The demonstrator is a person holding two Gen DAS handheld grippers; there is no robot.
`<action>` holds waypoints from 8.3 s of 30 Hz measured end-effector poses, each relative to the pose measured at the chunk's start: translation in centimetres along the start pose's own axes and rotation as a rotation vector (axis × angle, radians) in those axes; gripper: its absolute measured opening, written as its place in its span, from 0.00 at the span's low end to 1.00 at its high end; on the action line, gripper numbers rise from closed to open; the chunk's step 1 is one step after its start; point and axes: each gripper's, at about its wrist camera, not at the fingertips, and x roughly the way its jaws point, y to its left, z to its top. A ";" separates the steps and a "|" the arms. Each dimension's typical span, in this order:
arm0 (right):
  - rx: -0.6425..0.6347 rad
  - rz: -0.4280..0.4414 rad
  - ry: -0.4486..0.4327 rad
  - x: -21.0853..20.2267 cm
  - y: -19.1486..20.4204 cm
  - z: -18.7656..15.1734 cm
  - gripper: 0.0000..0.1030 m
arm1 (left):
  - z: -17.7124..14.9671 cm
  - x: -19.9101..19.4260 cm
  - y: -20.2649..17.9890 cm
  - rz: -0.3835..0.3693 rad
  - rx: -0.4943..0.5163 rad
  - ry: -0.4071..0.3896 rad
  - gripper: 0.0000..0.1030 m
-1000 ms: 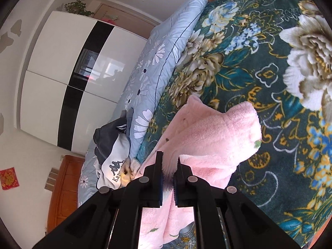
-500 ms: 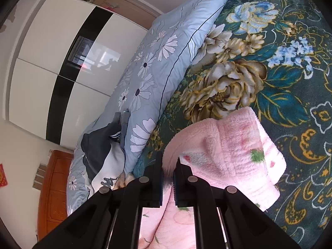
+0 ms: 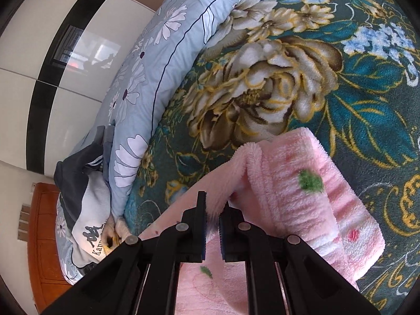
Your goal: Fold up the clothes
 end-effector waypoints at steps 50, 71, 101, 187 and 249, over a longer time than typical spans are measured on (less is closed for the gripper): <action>0.189 0.194 -0.131 -3.5 -6.1 -10.0 0.48 | -7.8 -0.3 11.8 -0.078 -0.124 0.068 0.46; 0.107 0.236 -0.191 -12.6 -4.5 -9.8 0.10 | -8.6 -12.4 8.9 -0.356 -0.018 -0.006 0.09; 0.112 -0.098 -0.051 -17.0 -15.5 -13.8 0.40 | -18.7 -16.2 27.0 -0.086 0.064 0.139 0.38; -1.251 -0.233 0.428 2.1 13.6 -26.5 0.05 | -13.7 -9.8 16.8 -0.034 0.416 0.136 0.00; -1.110 -0.231 0.184 -1.6 18.3 -23.9 0.01 | -14.7 -16.5 15.6 0.009 0.593 -0.078 0.08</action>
